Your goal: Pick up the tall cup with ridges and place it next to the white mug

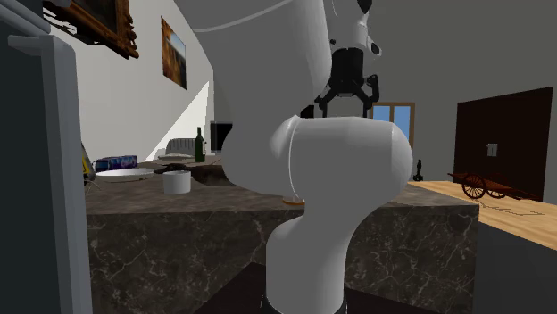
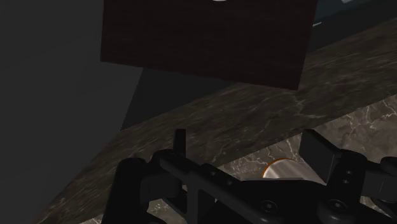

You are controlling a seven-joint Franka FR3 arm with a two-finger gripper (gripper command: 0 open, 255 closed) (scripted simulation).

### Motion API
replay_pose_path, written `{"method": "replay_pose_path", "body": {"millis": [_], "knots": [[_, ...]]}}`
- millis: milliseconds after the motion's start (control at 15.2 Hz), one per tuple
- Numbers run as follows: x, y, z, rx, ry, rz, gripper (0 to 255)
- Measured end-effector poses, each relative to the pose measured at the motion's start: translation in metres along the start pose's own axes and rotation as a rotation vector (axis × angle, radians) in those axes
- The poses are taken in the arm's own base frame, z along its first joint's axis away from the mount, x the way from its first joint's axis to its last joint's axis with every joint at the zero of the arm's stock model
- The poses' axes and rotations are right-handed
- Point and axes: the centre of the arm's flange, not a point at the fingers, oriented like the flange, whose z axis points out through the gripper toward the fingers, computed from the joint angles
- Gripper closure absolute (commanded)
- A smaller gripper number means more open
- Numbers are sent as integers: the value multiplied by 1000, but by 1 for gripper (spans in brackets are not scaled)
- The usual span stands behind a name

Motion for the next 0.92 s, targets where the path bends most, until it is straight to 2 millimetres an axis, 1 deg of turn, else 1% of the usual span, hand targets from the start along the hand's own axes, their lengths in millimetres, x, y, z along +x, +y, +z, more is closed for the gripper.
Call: {"method": "replay_pose_path", "body": {"millis": [132,264,330,528,594,726,858,924], "knots": [[4,-4,2,3,4,5,0],[18,-15,9,12,20,22,0],[26,-17,12,17,30,33,0],[49,-37,25,34,61,66,0],[61,-45,32,40,69,77,0],[79,-59,41,52,91,99,0],[98,-69,52,64,112,122,0],[106,-72,53,69,123,134,0]]}}
